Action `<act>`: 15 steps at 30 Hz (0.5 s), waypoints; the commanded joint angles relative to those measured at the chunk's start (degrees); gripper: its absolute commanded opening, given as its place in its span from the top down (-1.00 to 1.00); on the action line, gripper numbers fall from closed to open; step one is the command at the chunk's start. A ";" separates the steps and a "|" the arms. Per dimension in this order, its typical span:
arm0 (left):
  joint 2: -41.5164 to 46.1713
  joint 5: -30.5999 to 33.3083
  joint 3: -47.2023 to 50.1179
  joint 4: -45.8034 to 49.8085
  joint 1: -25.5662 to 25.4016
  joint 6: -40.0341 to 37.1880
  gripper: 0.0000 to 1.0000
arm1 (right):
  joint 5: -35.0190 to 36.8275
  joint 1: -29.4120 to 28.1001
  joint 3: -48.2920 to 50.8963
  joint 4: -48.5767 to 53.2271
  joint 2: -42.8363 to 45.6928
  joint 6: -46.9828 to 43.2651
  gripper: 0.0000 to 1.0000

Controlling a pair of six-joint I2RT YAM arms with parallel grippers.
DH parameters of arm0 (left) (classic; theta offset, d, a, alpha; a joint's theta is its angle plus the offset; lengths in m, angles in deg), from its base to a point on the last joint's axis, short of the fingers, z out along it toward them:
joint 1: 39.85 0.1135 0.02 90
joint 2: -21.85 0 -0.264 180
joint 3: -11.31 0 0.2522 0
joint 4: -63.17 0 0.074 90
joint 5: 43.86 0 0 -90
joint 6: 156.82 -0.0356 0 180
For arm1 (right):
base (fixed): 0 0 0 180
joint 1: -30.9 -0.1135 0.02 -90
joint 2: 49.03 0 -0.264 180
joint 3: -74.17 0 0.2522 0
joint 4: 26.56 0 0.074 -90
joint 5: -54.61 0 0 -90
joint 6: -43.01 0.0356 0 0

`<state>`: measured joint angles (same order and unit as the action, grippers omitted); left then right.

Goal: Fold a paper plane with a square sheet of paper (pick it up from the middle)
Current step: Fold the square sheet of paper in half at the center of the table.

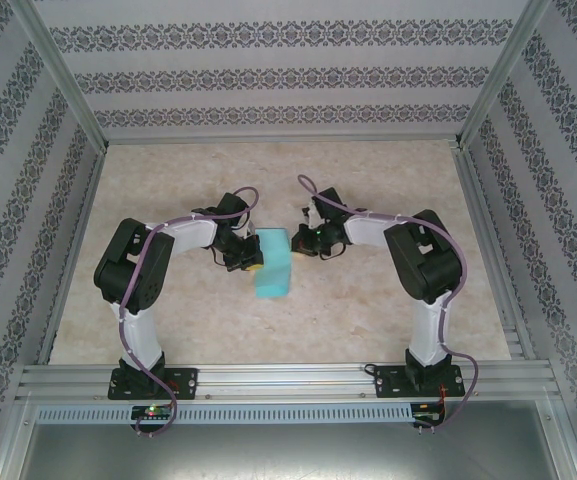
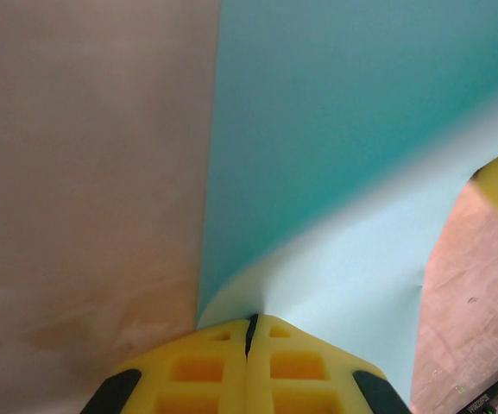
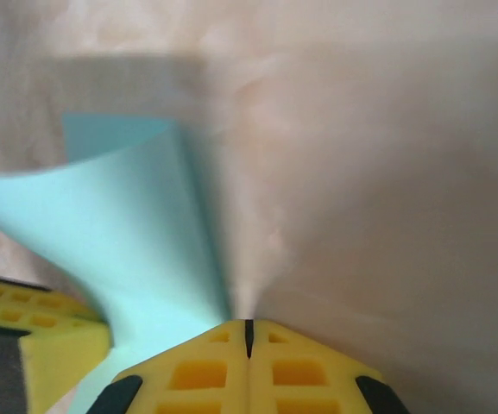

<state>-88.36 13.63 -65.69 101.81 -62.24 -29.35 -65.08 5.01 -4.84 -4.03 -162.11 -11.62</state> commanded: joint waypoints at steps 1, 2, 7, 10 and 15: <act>-9.27 11.81 6.46 8.79 -0.88 -0.91 1.00 | 3.96 0.37 -0.03 1.66 3.01 -1.05 1.00; -9.22 11.77 6.40 8.86 -0.86 -1.00 1.00 | 3.42 -0.12 -0.36 1.19 3.22 -0.85 1.00; -9.21 12.08 5.98 9.47 -0.84 -1.53 1.00 | 0.10 -3.28 -3.64 -1.61 0.39 1.12 1.00; -9.23 12.13 5.77 9.81 -0.88 -1.77 1.00 | -1.60 -4.60 -5.92 -3.55 -2.28 2.40 1.00; -9.16 12.27 5.63 10.16 -0.82 -2.08 1.00 | -1.26 -5.15 -9.23 -2.49 -6.36 2.40 1.00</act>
<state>-88.36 13.63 -65.69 101.86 -62.24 -29.87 -65.84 -0.49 -12.51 -6.67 -166.30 -9.74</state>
